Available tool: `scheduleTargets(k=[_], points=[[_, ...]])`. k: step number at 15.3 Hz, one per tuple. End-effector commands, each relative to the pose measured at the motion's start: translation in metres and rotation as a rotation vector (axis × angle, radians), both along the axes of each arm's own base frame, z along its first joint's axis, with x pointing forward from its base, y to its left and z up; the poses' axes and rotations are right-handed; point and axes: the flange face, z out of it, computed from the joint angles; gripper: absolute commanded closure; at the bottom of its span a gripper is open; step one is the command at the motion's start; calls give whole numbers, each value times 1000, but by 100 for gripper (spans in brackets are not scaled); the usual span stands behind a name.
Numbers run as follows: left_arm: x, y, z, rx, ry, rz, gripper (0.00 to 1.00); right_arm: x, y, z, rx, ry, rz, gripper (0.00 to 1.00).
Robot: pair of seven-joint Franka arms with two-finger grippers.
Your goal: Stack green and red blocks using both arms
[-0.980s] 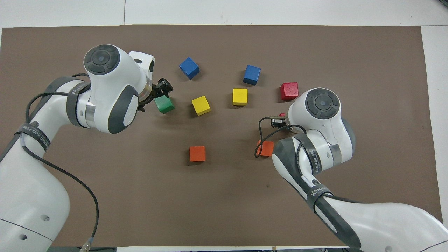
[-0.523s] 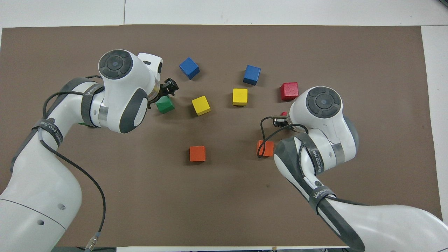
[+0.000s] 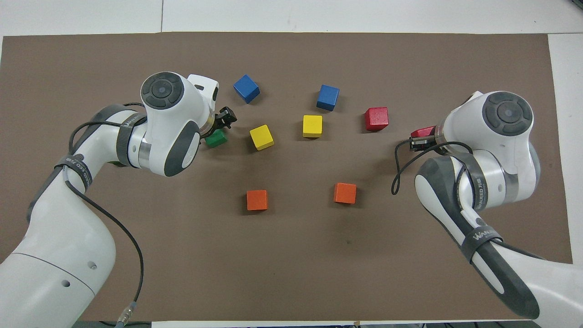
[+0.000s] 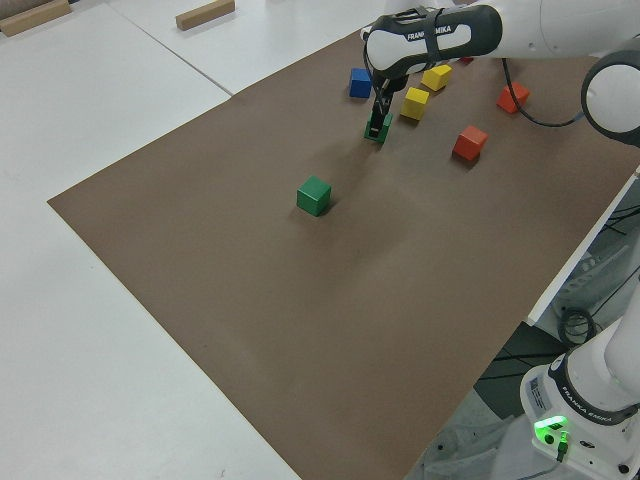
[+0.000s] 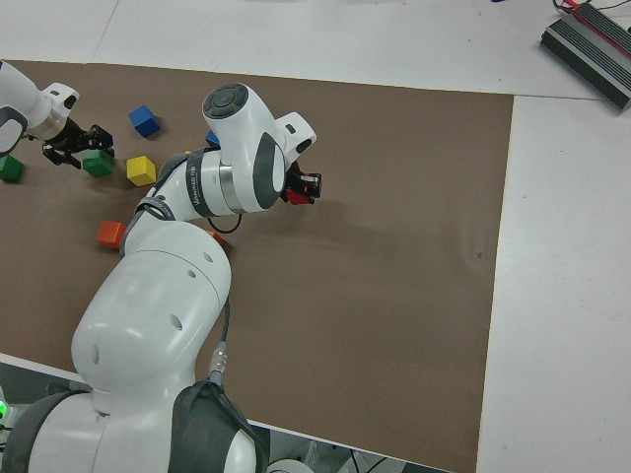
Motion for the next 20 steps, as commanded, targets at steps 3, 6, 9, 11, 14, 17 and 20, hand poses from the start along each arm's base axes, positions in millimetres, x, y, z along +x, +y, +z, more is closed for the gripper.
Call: scheduleTargets(k=[3, 6, 9, 11, 14, 17, 20], points=[[-7, -5, -4, 34, 5, 3, 100, -7, -17, -17, -3, -9, -9, 94], [-2, 8, 20, 95, 41, -14, 100, -10, -25, -30, 4, -33, -20, 94], [-6, 70, 69, 106, 67, -136, 100, -12, -28, -35, 5, -30, -28, 94], [-11, 121, 91, 104, 114, -233, 100, -13, -29, -36, 10, -36, -35, 93], [-10, 182, 106, 77, 151, -348, 100, -14, -33, -38, 15, -41, -45, 88], [-8, 249, 104, -1, 148, -453, 100, -21, -38, -47, 22, -56, -53, 87], [-10, 282, 99, -40, 130, -485, 100, -21, -39, -46, 24, -58, -63, 67]])
